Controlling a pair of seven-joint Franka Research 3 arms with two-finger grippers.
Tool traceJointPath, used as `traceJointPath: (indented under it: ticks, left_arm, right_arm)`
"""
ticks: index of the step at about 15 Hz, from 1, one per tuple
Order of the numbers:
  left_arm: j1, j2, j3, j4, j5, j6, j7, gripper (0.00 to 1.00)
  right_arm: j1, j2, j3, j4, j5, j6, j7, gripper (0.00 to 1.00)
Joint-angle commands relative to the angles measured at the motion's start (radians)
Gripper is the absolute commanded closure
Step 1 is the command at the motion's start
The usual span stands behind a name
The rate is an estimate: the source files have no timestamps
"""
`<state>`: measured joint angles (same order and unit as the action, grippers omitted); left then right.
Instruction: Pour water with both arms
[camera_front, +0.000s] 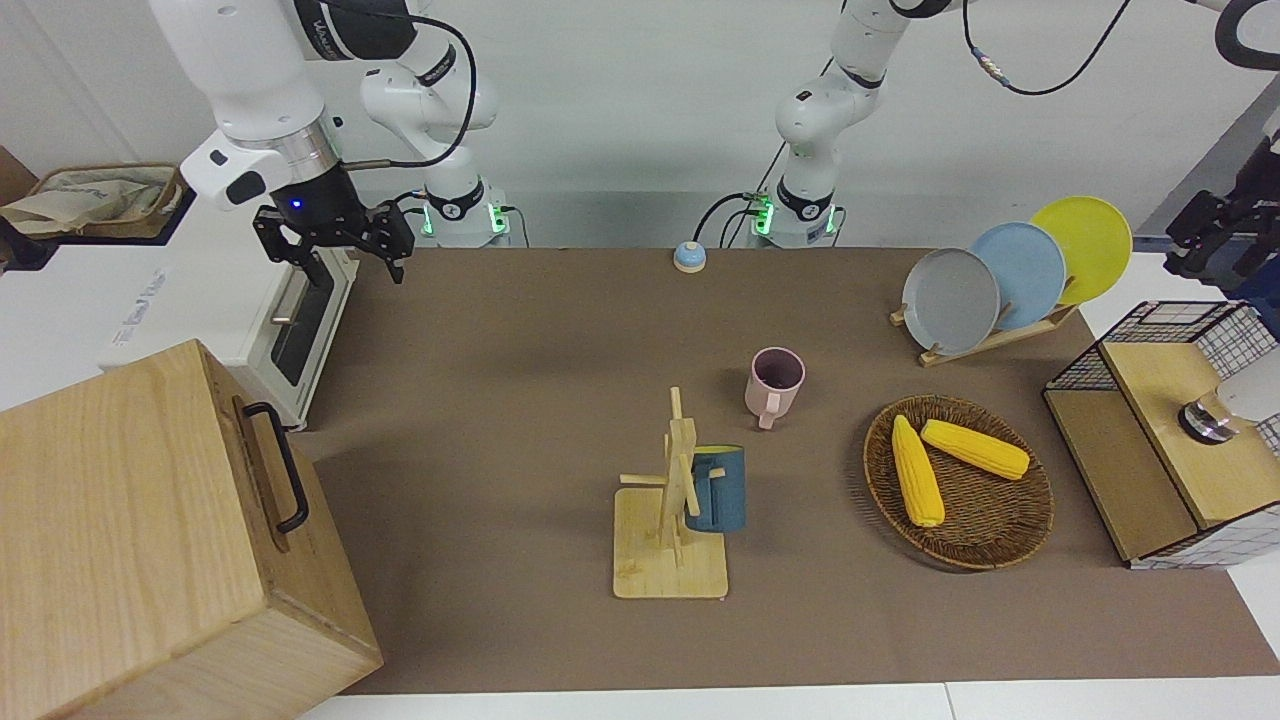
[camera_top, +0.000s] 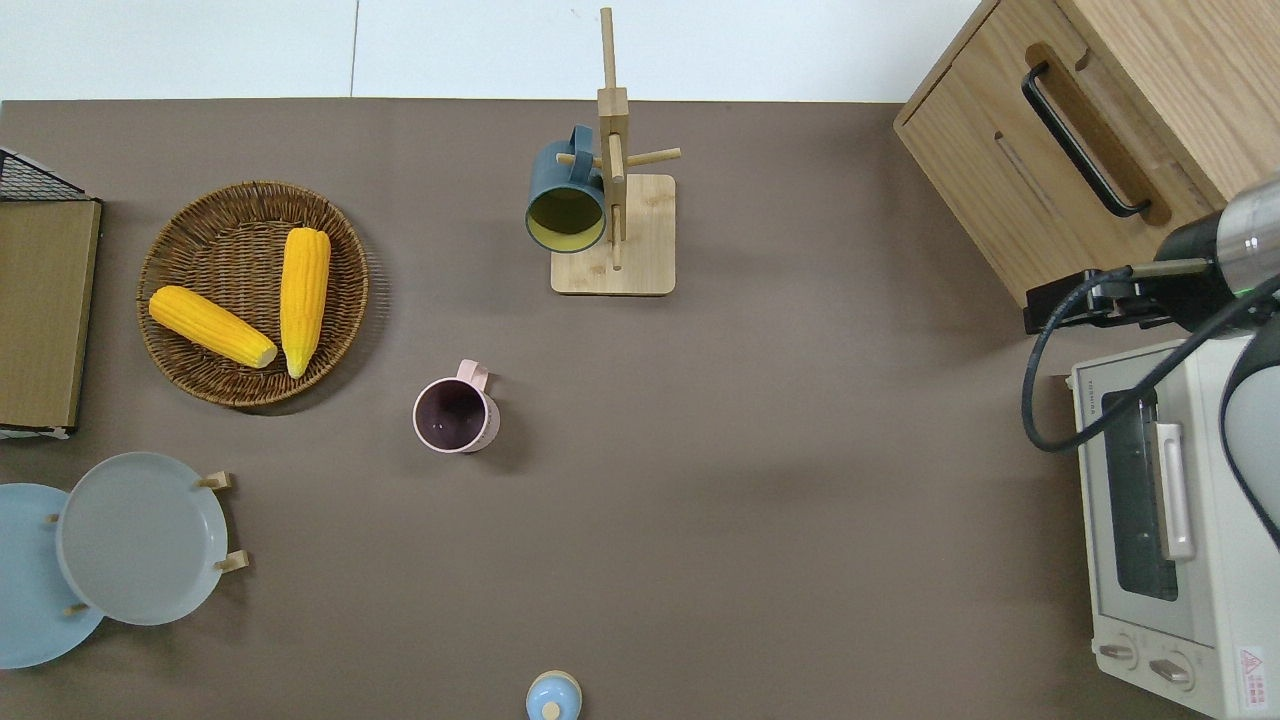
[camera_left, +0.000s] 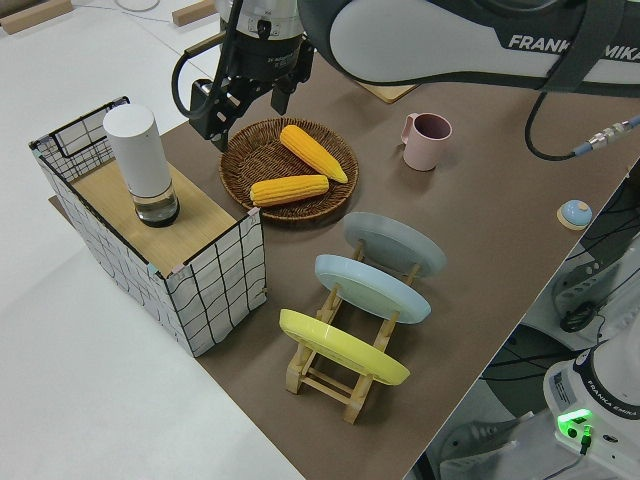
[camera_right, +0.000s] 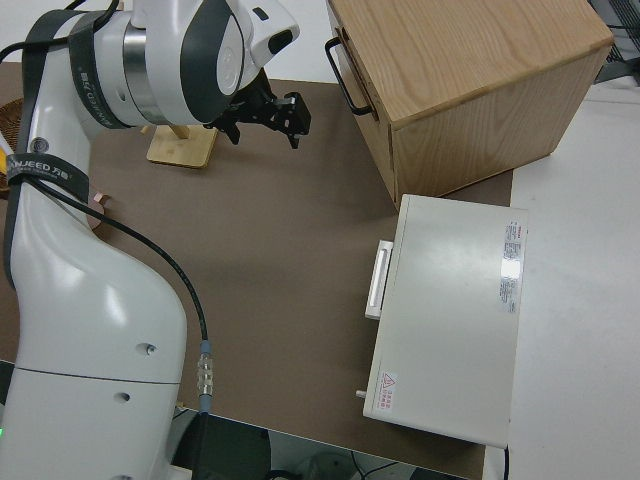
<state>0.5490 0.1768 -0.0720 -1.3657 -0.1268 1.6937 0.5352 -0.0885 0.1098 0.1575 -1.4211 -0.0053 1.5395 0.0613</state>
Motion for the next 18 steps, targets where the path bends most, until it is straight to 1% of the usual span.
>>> traceJointPath:
  ticks: [1,4,5,8,10,13,14,16,17,18]
  left_arm:
    - [-0.104,-0.036,0.009,-0.007,0.053,-0.072,-0.153,0.0]
    - [-0.213,-0.057,0.009,-0.007,0.131,-0.127,-0.234,0.0]
    - [-0.24,-0.06,0.009,-0.007,0.136,-0.146,-0.263,0.0]
    - [-0.366,-0.068,0.024,-0.007,0.134,-0.192,-0.322,0.0]
    - [-0.437,-0.075,0.047,-0.007,0.128,-0.222,-0.328,0.0]
    - [-0.558,-0.092,0.125,-0.009,0.118,-0.282,-0.33,0.0]
    - [-0.602,-0.097,0.161,-0.01,0.115,-0.299,-0.327,0.0]
    - [-0.694,-0.103,0.25,-0.01,0.093,-0.312,-0.316,0.0]
    - [-0.716,-0.103,0.264,-0.01,0.087,-0.315,-0.313,0.0]
    - [-0.715,-0.103,0.256,-0.01,0.084,-0.316,-0.311,0.0]
  right_arm:
    - [-0.01,-0.007,0.004,-0.006,0.024,0.007,-0.017,0.005]
    - [-0.01,-0.007,0.004,-0.006,0.024,0.007,-0.017,0.005]
    - [-0.01,-0.007,0.004,-0.006,0.024,0.007,-0.017,0.005]
    - [-0.01,-0.007,0.004,-0.006,0.024,0.007,-0.017,0.005]
    - [-0.01,-0.007,0.004,-0.006,0.024,0.007,-0.017,0.005]
    - [-0.01,-0.007,0.004,-0.006,0.024,0.007,-0.017,0.005]
    - [-0.01,-0.007,0.004,-0.006,0.024,0.007,-0.017,0.005]
    - [-0.01,-0.007,0.004,-0.006,0.024,0.007,-0.017,0.005]
    - [-0.01,-0.007,0.004,-0.006,0.024,0.007,-0.017,0.005]
    - [-0.01,-0.007,0.004,-0.006,0.024,0.007,-0.017,0.005]
